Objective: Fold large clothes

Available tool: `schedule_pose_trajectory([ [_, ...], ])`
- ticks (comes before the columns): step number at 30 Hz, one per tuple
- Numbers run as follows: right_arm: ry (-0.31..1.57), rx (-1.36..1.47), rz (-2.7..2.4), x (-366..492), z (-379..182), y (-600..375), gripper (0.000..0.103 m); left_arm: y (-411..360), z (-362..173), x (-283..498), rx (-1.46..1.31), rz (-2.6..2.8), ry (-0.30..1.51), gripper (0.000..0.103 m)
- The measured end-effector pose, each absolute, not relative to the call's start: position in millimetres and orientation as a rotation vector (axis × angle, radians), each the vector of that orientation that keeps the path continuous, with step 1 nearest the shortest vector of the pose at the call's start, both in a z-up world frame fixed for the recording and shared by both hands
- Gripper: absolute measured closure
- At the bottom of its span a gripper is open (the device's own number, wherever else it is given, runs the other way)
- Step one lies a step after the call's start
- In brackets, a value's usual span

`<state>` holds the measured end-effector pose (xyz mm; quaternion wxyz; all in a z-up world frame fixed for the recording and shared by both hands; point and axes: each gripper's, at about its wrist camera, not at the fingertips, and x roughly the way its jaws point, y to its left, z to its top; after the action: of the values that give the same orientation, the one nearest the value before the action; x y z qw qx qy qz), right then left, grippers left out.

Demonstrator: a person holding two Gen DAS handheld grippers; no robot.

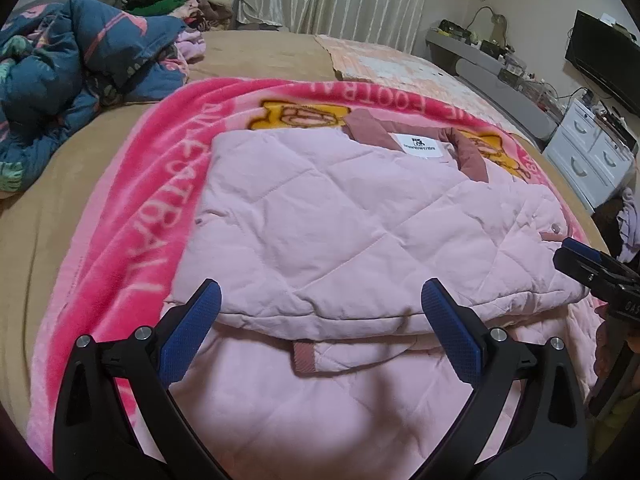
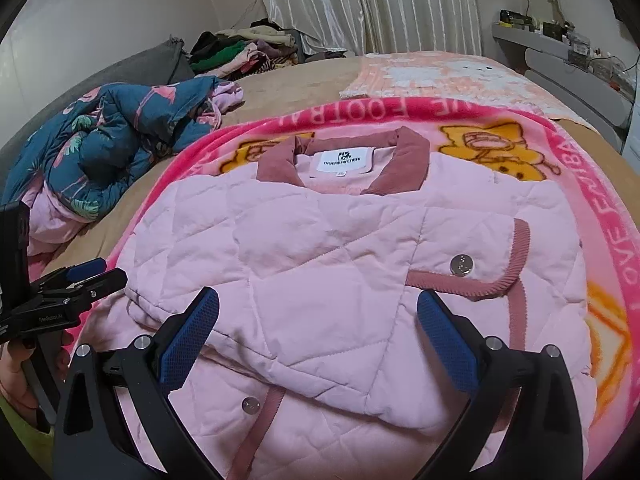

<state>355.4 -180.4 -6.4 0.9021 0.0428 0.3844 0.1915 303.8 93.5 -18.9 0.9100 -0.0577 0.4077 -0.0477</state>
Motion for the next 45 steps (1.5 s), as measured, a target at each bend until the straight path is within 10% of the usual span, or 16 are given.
schedule_pose_trajectory([
  [45, 0.577, 0.178, 0.380, 268, 86, -211, 0.004, 111, 66, 223, -0.167, -0.107, 0.638, 0.009],
])
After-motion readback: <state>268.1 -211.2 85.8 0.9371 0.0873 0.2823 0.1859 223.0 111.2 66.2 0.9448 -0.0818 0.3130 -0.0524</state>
